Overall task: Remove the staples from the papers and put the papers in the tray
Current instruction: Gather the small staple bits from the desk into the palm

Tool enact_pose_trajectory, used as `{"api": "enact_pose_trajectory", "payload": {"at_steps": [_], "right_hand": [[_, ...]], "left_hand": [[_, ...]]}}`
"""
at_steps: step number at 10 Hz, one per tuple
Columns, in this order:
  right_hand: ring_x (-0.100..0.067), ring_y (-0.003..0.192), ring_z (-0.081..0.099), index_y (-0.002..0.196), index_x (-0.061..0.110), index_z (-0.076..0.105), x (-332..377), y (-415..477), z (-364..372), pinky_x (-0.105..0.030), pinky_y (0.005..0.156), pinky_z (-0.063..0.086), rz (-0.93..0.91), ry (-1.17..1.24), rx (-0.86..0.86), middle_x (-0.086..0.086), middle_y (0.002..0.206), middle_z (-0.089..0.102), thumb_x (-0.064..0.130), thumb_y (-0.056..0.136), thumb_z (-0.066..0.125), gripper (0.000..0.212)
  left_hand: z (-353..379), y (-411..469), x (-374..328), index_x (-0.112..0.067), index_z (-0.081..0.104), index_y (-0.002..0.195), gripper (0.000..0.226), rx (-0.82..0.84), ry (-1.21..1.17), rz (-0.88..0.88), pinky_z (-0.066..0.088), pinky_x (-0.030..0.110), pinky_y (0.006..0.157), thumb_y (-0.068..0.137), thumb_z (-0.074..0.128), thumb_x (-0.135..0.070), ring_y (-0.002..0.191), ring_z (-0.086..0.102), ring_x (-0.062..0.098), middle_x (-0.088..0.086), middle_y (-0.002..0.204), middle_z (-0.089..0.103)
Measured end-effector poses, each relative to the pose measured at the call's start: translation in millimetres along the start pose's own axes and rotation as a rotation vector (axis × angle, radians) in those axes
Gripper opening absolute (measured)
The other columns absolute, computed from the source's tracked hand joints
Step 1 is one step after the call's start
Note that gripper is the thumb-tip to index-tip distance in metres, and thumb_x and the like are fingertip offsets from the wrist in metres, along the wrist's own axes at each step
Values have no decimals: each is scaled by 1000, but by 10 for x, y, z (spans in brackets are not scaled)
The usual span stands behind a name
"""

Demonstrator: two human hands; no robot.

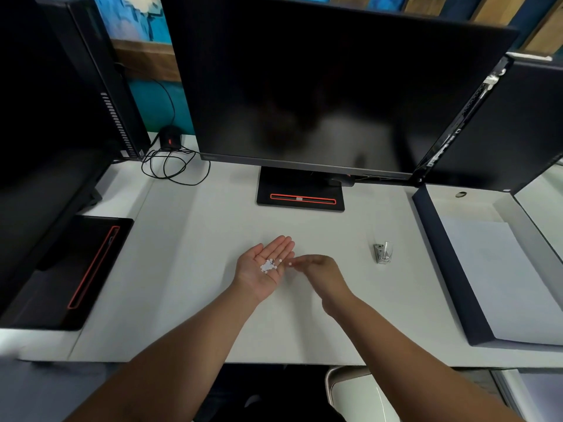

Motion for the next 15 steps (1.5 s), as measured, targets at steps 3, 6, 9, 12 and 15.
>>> {"api": "enact_pose_trajectory", "payload": {"at_steps": [3,6,9,12,15], "right_hand": [[-19,98,55,81,26,74,182,112,182,-37,86,45,-332,-547,-199,3,97,62,20,81,64,12],[-14,92,56,87,26,70,125,149,-38,-37,86,46,-398,-409,-240,6,91,57,15,84,60,15],[-30,92,60,108,23,71,-363,166,-141,-36,78,47,-441,-840,-152,-5,103,66,-4,80,41,49],[-26,82,59,117,31,65,-401,19,-81,-31,71,35,-655,-1092,-136,-1,94,63,10,69,19,70],[-25,92,59,127,28,52,-541,-83,6,-37,80,33,-763,-1459,-187,-3,112,60,13,72,30,61]], "left_hand": [[10,-38,28,4,64,114,48,-14,78,-6,43,33,104,100,28,-23,115,62,26,18,117,68],[37,-54,-11,10,62,112,46,10,2,10,51,38,88,101,29,-21,109,62,33,23,115,67],[-13,21,-48,11,62,111,46,32,-22,10,50,42,92,101,29,-20,110,63,34,24,116,66],[9,5,-70,11,62,110,46,28,-27,16,50,42,91,101,29,-20,110,63,34,24,115,67],[73,2,-77,11,62,110,45,33,-33,18,50,42,93,101,30,-19,110,63,35,24,115,67]]}}
Point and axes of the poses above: each hand's wrist, its own y-axis towards the middle knuckle, its own z-axis out of the palm, x = y × z, the point moved 8 cm from there along y, towards the middle knuckle
